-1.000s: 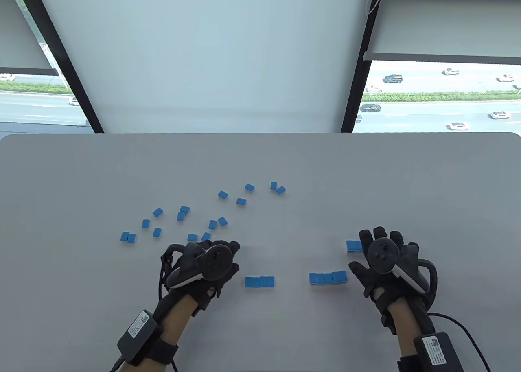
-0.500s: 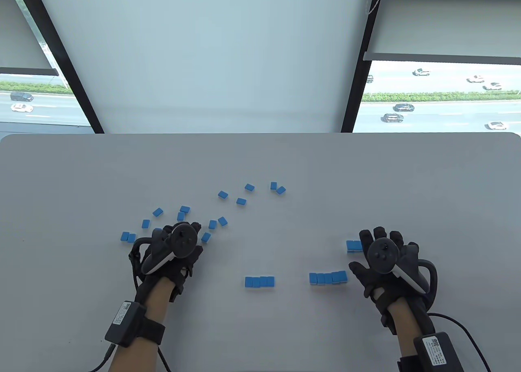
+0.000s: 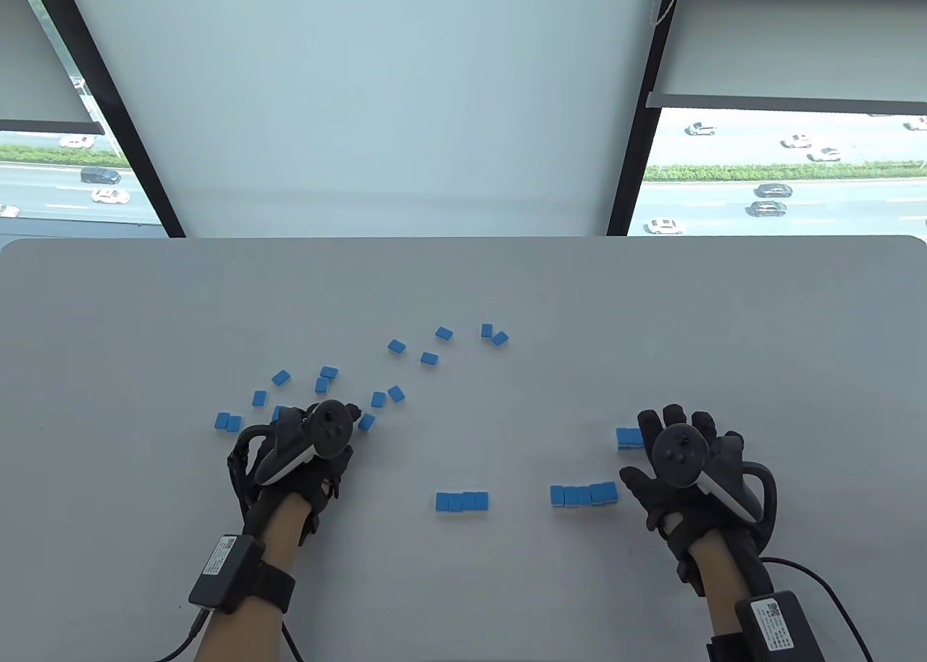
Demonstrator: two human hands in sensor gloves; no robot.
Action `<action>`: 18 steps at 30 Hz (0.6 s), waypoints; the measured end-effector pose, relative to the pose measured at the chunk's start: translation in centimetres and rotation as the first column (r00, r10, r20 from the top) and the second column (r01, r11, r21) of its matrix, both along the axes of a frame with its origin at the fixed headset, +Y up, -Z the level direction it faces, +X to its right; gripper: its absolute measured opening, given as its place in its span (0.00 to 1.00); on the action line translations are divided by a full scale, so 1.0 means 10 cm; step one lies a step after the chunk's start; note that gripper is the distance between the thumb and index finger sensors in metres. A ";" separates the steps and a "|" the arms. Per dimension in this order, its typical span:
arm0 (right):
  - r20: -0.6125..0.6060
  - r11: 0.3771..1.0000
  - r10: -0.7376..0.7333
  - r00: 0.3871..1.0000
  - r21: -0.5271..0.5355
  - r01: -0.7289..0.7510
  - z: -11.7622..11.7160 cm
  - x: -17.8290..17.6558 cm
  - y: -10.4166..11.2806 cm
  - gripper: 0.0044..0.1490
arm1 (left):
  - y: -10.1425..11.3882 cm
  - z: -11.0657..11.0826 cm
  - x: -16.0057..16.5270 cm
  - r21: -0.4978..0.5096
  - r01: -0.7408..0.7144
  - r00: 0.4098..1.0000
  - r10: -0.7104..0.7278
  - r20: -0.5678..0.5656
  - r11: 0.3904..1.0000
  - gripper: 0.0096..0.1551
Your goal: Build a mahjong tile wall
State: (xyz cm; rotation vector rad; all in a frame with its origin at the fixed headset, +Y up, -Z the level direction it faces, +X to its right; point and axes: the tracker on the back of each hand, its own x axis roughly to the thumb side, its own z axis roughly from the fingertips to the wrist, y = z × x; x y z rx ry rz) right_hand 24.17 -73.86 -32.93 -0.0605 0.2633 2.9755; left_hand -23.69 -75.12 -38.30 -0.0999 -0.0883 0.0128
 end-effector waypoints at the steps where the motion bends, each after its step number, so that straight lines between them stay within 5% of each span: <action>1: -0.001 1.000 0.000 1.000 -0.001 0.000 0.00 0.00 0.00 0.53 | 0.00 0.00 0.00 -0.002 0.001 1.000 -0.001 -0.002 1.000 0.35; 18: -0.001 1.000 0.000 1.000 -0.003 0.000 0.01 -0.01 0.00 0.53 | 0.05 0.03 0.00 -0.065 -0.026 0.998 0.023 -0.053 0.998 0.34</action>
